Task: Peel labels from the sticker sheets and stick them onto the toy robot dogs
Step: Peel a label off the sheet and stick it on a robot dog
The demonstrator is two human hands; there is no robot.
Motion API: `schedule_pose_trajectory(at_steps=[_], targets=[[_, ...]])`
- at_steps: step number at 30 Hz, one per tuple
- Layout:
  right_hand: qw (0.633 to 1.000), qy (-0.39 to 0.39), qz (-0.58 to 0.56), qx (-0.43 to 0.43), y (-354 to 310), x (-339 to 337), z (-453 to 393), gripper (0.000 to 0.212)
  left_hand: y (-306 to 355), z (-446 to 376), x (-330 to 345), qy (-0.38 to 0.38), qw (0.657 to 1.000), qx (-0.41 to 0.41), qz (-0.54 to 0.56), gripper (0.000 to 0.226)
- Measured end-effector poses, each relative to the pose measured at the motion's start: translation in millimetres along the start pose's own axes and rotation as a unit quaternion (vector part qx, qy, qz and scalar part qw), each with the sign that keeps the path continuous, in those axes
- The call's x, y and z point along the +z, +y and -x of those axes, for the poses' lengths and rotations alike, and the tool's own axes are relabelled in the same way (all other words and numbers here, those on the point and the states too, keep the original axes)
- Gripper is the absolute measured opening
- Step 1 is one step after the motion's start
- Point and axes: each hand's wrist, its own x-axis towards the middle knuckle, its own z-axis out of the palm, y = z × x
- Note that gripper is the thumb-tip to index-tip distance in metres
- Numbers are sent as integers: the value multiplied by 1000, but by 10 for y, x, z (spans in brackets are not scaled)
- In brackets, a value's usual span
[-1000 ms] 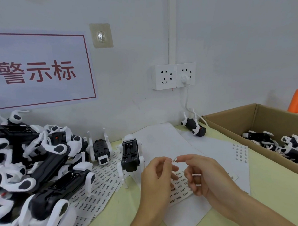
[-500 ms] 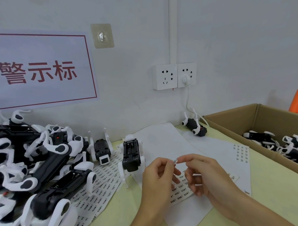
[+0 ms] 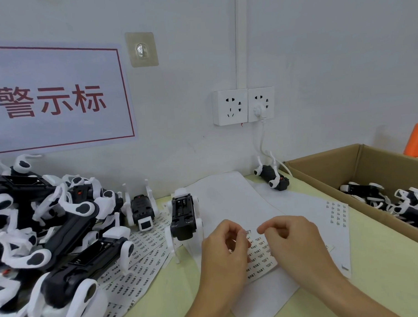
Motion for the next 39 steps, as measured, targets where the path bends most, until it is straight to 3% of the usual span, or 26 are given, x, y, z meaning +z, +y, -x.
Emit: schedule_pose_trajectory(at_steps=[7, 11, 17, 31, 35, 39], targets=[[991, -63, -102, 65, -8, 1, -10, 23, -15, -15, -1, -1, 1000, 9, -9, 21], [992, -62, -97, 54, 0, -3, -12, 10, -22, -13, 0, -5, 1000, 12, -10, 25], [995, -48, -71, 43, -1, 8, -5, 13, -14, -6, 2, -14, 999, 24, -26, 23], [991, -31, -120, 47, 103, 21, -51, 11, 45, -19, -25, 43, 993, -74, 87, 34], [988, -13, -143, 53, 120, 0, -85, 10, 108, 51, -42, 31, 998, 50, -35, 25], [987, -17, -148, 64, 152, 8, -105, 10, 234, 117, -12, -25, 967, 166, -192, 28]])
